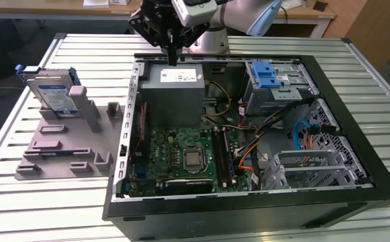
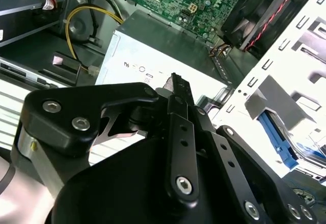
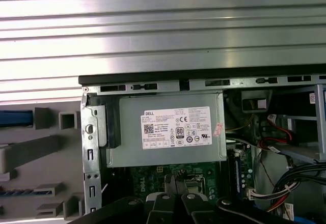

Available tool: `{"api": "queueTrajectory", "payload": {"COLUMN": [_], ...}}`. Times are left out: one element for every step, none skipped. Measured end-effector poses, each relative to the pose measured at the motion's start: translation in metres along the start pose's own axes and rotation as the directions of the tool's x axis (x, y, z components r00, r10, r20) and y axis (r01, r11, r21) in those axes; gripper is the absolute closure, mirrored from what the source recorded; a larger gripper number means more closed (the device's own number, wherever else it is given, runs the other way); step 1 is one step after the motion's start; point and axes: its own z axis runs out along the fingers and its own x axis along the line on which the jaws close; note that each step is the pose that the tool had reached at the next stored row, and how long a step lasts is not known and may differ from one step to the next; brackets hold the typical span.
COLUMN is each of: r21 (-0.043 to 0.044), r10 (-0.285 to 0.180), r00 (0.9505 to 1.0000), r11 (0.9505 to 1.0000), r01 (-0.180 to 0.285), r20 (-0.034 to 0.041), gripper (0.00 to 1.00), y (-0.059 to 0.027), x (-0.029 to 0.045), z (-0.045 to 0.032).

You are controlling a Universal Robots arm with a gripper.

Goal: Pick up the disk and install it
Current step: 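Reach for the disk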

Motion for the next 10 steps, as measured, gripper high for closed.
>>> {"api": "queueTrajectory", "payload": {"r21": [0.0,0.0001,0.0001,0.0,0.0,0.0,0.0,0.0,0.0,0.0001], "r10": [0.0,0.0,0.0,0.0,0.0,0.0,0.0,0.0,0.0,0.0], "r00": [1.0,1.0,1.0,1.0,1.0,1.0,1.0,1.0,1.0,1.0], "r11": [1.0,1.0,1.0,1.0,1.0,1.0,1.0,1.0,1.0,1.0], "r01": [0.0,0.0,0.0,0.0,0.0,0.0,0.0,0.0,0.0,0.0], "r20": [0.0,0.0,0.0,0.0,0.0,0.0,0.0,0.0,0.0,0.0], "gripper": [0.89,0.89,0.89,0.89,0.89,0.89,0.89,0.89,0.89,0.89], "y": [0.0,-0.0001,-0.0002,-0.0002,-0.0003,-0.0003,-0.0004,-0.0005,-0.0005,-0.0005], "x": [0.0007,0.0015,0.0024,0.0032,0.004,0.0047,0.0054,0.0061,0.0069,0.0075], "z": [0.0,0.0,0.0,0.0,0.0,0.0,0.0,0.0,0.0,0.0]}}
